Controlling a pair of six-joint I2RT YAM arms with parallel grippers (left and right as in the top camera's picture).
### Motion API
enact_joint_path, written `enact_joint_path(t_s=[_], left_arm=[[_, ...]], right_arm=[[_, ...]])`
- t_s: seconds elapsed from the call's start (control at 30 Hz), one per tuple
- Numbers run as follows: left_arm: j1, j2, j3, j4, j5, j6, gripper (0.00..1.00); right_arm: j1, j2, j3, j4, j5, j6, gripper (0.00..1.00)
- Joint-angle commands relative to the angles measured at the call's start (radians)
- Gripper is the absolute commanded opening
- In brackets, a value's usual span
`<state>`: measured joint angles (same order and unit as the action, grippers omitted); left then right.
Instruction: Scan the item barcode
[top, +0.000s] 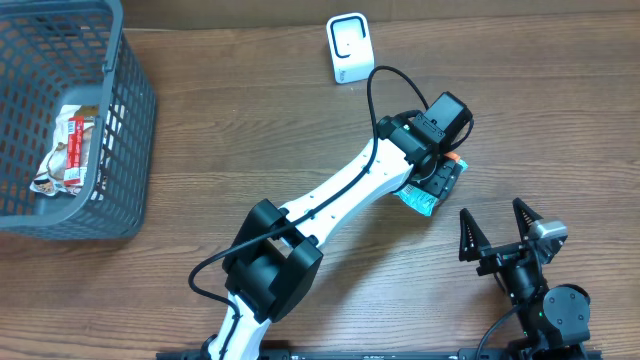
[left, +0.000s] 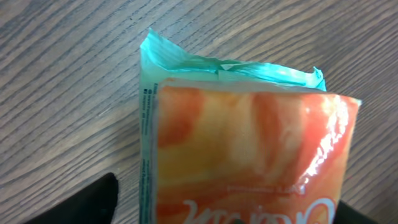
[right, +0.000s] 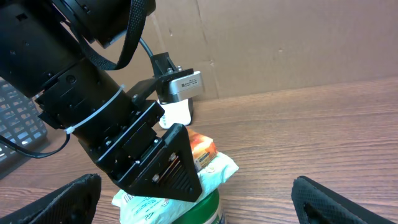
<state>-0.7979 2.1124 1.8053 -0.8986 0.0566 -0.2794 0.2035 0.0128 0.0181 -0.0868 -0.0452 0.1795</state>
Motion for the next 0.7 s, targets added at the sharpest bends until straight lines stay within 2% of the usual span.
enact_joint_path(t_s=[0.0, 0.23, 0.4, 0.5, 0.6, 0.67], left_arm=[[-0.001, -0.023, 0.017, -0.002, 0.015, 0.01, 0.67], [-0.012, -0.01, 0.014, -0.002, 0.015, 0.01, 0.64], [-0.013, -0.007, 0.014, -0.003, 0.017, 0.01, 0.54], [-0.013, -0.007, 0.014, -0.002, 0.027, 0.01, 0.53], [-0.014, -0.007, 0.015, 0.002, 0.031, 0.01, 0.45], [-0.014, -0.007, 0.016, 0.01, 0.038, 0.01, 0.44]], right_arm=[[-0.003, -0.009, -0.01, 0.006, 0.002, 0.0, 1.0], [-0.003, -0.009, -0.01, 0.006, 0.002, 0.0, 1.0], [-0.003, -0.009, -0.01, 0.006, 0.002, 0.0, 1.0], [-0.003, -0.009, -0.01, 0.006, 0.002, 0.0, 1.0], [-0.003, -0.009, -0.01, 0.006, 0.002, 0.0, 1.0], [-0.003, -0.009, -0.01, 0.006, 0.002, 0.0, 1.0]])
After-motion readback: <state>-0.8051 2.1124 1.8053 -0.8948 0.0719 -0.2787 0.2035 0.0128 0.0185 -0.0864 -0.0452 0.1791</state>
